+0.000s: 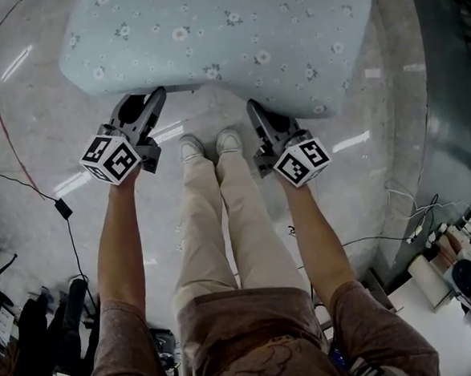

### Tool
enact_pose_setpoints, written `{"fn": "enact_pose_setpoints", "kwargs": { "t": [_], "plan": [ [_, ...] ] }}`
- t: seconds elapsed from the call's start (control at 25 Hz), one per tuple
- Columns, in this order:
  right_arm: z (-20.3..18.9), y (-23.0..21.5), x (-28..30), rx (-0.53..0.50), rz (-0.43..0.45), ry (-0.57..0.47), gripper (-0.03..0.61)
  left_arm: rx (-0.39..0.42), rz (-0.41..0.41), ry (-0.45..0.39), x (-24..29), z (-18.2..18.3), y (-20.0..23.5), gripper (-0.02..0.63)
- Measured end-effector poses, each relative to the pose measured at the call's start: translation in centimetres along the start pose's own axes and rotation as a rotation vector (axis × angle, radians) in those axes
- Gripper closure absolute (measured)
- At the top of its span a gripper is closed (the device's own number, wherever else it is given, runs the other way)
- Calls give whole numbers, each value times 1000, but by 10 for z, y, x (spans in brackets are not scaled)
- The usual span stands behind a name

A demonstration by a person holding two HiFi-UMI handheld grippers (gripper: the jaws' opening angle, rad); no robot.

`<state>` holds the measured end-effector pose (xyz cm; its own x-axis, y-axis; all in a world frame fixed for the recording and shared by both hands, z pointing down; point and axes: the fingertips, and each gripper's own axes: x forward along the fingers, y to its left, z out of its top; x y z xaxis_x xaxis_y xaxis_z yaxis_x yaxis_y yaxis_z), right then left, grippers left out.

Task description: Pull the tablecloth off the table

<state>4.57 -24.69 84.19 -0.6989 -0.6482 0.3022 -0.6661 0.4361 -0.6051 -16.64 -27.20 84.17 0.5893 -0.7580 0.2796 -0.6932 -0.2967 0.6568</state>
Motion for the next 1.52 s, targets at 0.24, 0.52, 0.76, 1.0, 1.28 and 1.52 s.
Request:
{"fn": "enact_pose_setpoints", "kwargs": {
  "t": [0.24,0.52,0.76,1.0,1.28,1.52],
  "plan": [
    [-1,15,-12,-4,1,23,538,-17,29,19,-23,-4,-5,563],
    [0,36,-27,10,-14,30,569,16,75,50,-43,-3,-25,589],
    [17,71,-42,-16,-45,45,571,52,122,61,-65,16,-52,592],
    [66,90,-55,-48,-55,67,571,68,108,67,-63,52,-94,594],
    [115,124,-83,-86,-81,41,571,113,91,26,-90,93,-151,594],
    [168,136,-98,-96,-81,12,572,117,77,-27,-91,140,-195,594]
  ]
}}
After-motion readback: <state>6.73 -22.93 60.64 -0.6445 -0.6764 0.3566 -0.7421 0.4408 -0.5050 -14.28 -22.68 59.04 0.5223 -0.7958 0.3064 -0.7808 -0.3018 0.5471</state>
